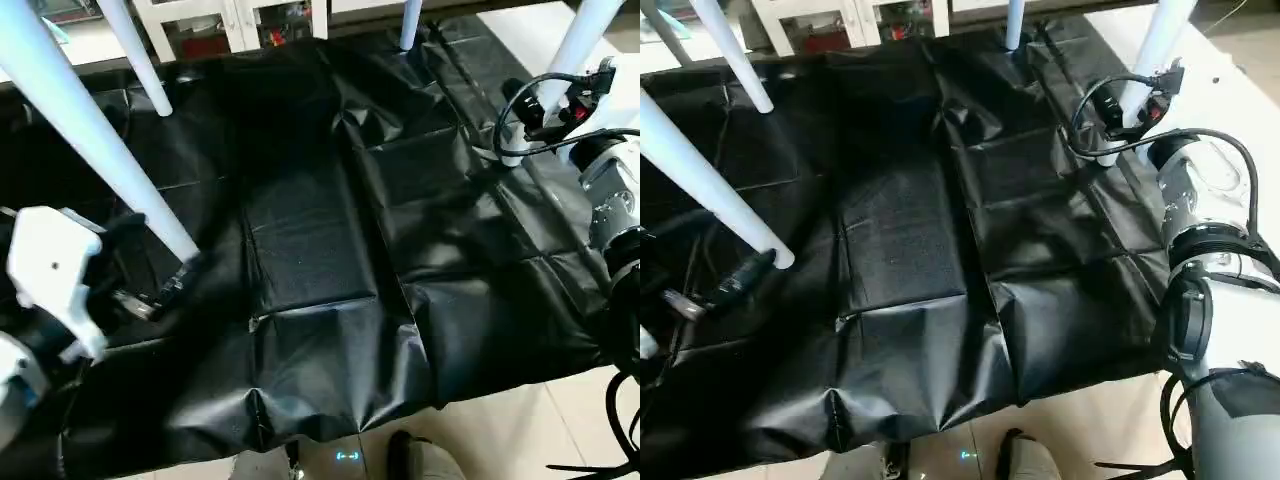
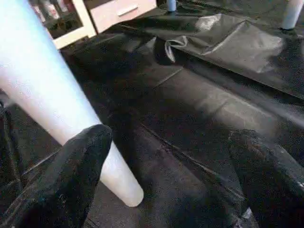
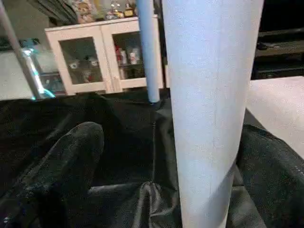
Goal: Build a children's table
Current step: Flip table
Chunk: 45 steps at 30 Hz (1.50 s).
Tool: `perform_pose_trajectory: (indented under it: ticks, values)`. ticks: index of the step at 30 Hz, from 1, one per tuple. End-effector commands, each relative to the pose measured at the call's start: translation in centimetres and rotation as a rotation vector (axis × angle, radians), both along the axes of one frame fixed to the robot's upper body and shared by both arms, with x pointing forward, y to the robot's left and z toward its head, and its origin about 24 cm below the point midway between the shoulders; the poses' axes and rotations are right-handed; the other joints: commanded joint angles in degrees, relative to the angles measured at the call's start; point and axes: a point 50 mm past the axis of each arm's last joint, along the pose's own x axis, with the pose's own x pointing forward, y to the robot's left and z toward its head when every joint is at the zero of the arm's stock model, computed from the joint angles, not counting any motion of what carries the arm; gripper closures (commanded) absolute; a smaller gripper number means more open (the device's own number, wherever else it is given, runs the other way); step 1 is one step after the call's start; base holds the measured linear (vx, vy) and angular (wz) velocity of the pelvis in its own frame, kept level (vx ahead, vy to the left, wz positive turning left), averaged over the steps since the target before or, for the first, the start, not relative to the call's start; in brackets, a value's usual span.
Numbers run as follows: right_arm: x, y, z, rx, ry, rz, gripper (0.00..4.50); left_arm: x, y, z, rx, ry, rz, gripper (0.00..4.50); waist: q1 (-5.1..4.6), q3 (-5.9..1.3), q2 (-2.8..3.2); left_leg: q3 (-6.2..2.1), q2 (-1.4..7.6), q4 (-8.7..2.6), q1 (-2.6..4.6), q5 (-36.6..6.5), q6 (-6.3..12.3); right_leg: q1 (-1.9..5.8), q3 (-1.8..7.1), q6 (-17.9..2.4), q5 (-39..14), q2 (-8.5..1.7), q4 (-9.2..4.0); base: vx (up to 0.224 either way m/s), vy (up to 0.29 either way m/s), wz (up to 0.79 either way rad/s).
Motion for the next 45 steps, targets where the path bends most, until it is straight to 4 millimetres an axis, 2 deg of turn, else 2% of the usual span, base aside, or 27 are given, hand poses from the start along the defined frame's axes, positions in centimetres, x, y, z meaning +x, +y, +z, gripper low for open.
perform_pose_trajectory:
  ticks: [1, 2, 3, 4, 9, 12, 18, 19, 22, 24, 26, 29, 30, 31, 33, 34, 36, 40, 42, 43, 44, 45]
  values:
    - [0.1, 0.5, 0.1, 0.013, 0.001, 0.040, 0.05, -0.2, 0.1, 0.3, 0.011, 0.003, -0.004, 0.13, 0.54, -3.84, 0.05, -0.17, 0.50, -3.68, 1.46, -7.09, 7.57, 3.40, 1.63, -20.30, -1.22, -3.04, -3.51, 0.000, 0.000, 0.00]
    - [0.1, 0.6, 0.1, 0.014, 0.000, 0.041, 0.05, -0.2, 0.2, 0.4, 0.012, 0.003, -0.004, 0.13, 0.47, -3.79, -0.06, -0.12, 0.51, -3.73, 1.49, -7.47, 7.34, 3.38, 1.66, -20.34, -1.42, -3.04, -3.59, 0.000, 0.000, 0.00]
    - [0.1, 0.6, 0.0, 0.019, -0.006, 0.054, 0.05, -0.1, 0.2, 0.5, 0.013, 0.001, -0.007, 0.13, 0.59, -3.95, 0.43, -0.18, 0.52, -3.70, 1.54, -7.43, 7.13, 3.39, 1.63, -20.40, -1.25, -3.06, -3.48, 0.000, 0.000, 0.00]
    - [0.0, 0.6, 0.0, 0.023, -0.009, 0.067, 0.05, -0.1, 0.2, 0.6, 0.013, -0.001, -0.011, 0.13, 0.54, -3.91, 0.22, -0.12, 0.51, -3.71, 1.53, -7.43, 7.18, 3.39, 1.65, -20.45, -1.02, -3.03, -3.54, 0.000, 0.000, 0.00]
    - [-0.3, 0.9, -0.5, 0.013, -0.009, 0.167, 0.05, 0.2, 0.1, 0.6, 0.002, -0.004, -0.026, 0.13, 0.49, -4.20, 0.28, -0.09, 0.46, -3.44, 1.29, -5.34, 8.28, 3.65, 1.66, -21.11, 0.99, -3.09, -3.23, 0.000, 0.000, 0.00]
    - [-0.8, 1.4, -1.2, -0.038, 0.010, 0.312, 0.05, 0.5, -0.1, 0.5, -0.010, -0.008, -0.033, 0.13, 0.10, -4.42, 0.20, 0.01, 0.47, -3.29, 1.22, -4.66, 9.61, 3.75, 1.60, -21.43, 1.26, -3.08, -3.21, 0.000, 0.000, 0.00]
    - [-1.9, 1.2, -2.3, -0.096, 0.015, 0.449, 0.05, 0.6, -0.3, 0.4, -0.028, -0.019, -0.029, 0.13, -0.05, -4.92, -0.56, 0.05, 0.74, -3.04, 1.32, -2.35, 11.77, 3.72, 1.64, -21.87, 1.21, -3.16, -3.12, 0.000, 0.000, 0.00]
    - [-2.0, 1.2, -2.5, -0.099, 0.011, 0.454, 0.05, 0.6, -0.3, 0.3, -0.030, -0.019, -0.029, 0.13, -0.04, -4.93, -0.50, 0.07, 0.75, -3.01, 1.30, -2.15, 11.96, 3.68, 1.63, -21.86, 1.16, -3.16, -3.10, 0.000, 0.000, 0.00]
    - [-2.5, 0.7, -2.7, -0.110, -0.009, 0.464, 0.05, 0.5, -0.4, 0.2, -0.036, -0.023, -0.025, 0.13, -0.08, -5.08, -0.99, 0.20, 0.81, -2.94, 1.43, -1.69, 12.55, 3.54, 1.68, -21.84, -0.04, -3.19, -3.23, 0.000, 0.000, 0.00]
    - [-2.8, 0.3, -2.9, -0.109, -0.023, 0.465, 0.05, 0.5, -0.5, 0.1, -0.043, -0.026, -0.020, 0.13, 0.01, -5.20, -1.04, 0.17, 0.82, -2.88, 1.38, -1.15, 12.83, 3.55, 1.67, -21.53, -0.43, -3.22, -3.12, 0.000, 0.000, 0.00]
    - [-3.1, 0.0, -2.9, -0.106, -0.037, 0.460, 0.05, 0.4, -0.5, 0.0, -0.047, -0.028, -0.014, 0.13, -0.04, -5.44, -1.68, 0.25, 0.77, -2.74, 1.32, 0.00, 13.39, 3.64, 1.71, -21.25, 0.37, -3.10, -3.07, 0.000, 0.000, 0.00]
    - [-3.5, -0.6, -2.9, -0.113, -0.067, 0.435, 0.05, 0.3, -0.4, -0.2, -0.053, -0.030, 0.010, 0.13, 0.03, -5.67, -1.71, 0.28, 0.87, -2.61, 1.45, 0.70, 14.05, 3.45, 1.62, -20.84, -0.19, -3.07, -3.06, 0.000, 0.000, 0.00]
    - [-3.6, -0.9, -2.9, -0.111, -0.076, 0.420, 0.05, 0.4, -0.4, -0.4, -0.054, -0.030, 0.021, 0.13, -0.07, -5.88, -2.09, 0.34, 0.85, -2.54, 1.45, 1.10, 14.24, 3.50, 1.59, -20.81, -0.06, -3.02, -3.00, 0.000, 0.000, 0.00]
    - [-3.7, -1.0, -2.9, -0.108, -0.080, 0.411, 0.05, 0.4, -0.4, -0.5, -0.055, -0.030, 0.028, 0.13, -0.07, -5.93, -2.17, 0.35, 0.83, -2.50, 1.47, 1.09, 14.33, 3.50, 1.59, -20.81, -0.23, -3.04, -2.96, 0.000, 0.000, 0.00]
    - [-4.1, -1.9, -2.1, -0.074, -0.148, 0.335, 0.05, 0.6, 0.1, -0.8, -0.072, -0.027, 0.098, 0.13, -0.10, -6.04, -2.38, 0.42, 0.91, -2.50, 1.45, 0.92, 14.15, 3.55, 1.70, -20.33, -0.80, -3.08, -3.03, 0.000, 0.000, 0.00]
    - [-4.4, -2.2, -1.7, -0.061, -0.186, 0.327, 0.05, 0.8, 0.5, -1.0, -0.087, -0.029, 0.156, 0.13, -0.20, -6.40, -2.61, 0.53, 0.93, -2.39, 1.65, 1.14, 13.93, 3.50, 1.68, -20.14, -0.73, -2.98, -2.98, 0.000, 0.000, 0.00]
    - [-5.4, -2.6, -0.8, -0.059, -0.264, 0.294, 0.05, 1.5, 1.0, -1.3, -0.128, -0.044, 0.269, 0.13, -0.16, -6.74, -2.54, 0.50, 0.87, -2.21, 1.70, 1.87, 13.83, 3.48, 1.64, -19.12, 0.52, -2.67, -2.78, 0.000, 0.000, 0.00]
    - [-6.5, -2.8, 0.0, -0.036, -0.338, 0.231, 0.05, 2.2, 0.7, -2.0, -0.179, -0.014, 0.313, 0.13, -0.33, -7.33, -2.97, 0.53, 0.75, -2.21, 1.79, 2.61, 12.57, 3.58, 1.66, -17.66, 0.17, -2.71, -2.87, 0.000, 0.000, 0.00]
    - [-8.1, -1.9, 0.1, -0.009, -0.338, 0.216, 0.05, 2.5, 0.2, -2.6, -0.229, -0.016, 0.335, 0.13, -0.64, -7.76, -4.03, 0.56, 0.75, -2.46, 1.79, 2.34, 11.28, 3.89, 1.82, -16.30, -0.41, -2.72, -3.04, 0.000, 0.000, 0.00]
    - [-8.6, -1.6, -0.2, 0.008, -0.314, 0.215, 0.05, 2.5, -0.2, -2.6, -0.244, -0.025, 0.330, 0.13, -0.46, -7.76, -3.76, 0.51, 0.83, -2.51, 1.86, 2.15, 10.99, 3.78, 1.86, -15.76, -0.52, -2.76, -3.11, 0.000, 0.000, 0.00]
    - [-9.1, -1.1, -0.5, 0.021, -0.279, 0.209, 0.05, 2.4, -0.5, -2.6, -0.248, -0.035, 0.342, 0.13, -0.69, -8.55, -4.55, 0.51, 0.93, -2.56, 2.09, 2.66, 10.40, 4.03, 1.82, -15.13, 0.03, -2.74, -2.93, 0.000, 0.000, 0.00]
    - [-9.2, -0.9, -0.7, 0.027, -0.267, 0.206, 0.05, 2.4, -0.6, -2.6, -0.242, -0.042, 0.344, 0.13, -0.80, -8.75, -4.27, 0.53, 0.90, -2.53, 2.16, 2.33, 9.71, 3.72, 1.71, -14.55, -0.31, -2.57, -3.07, 0.000, 0.000, 0.00]
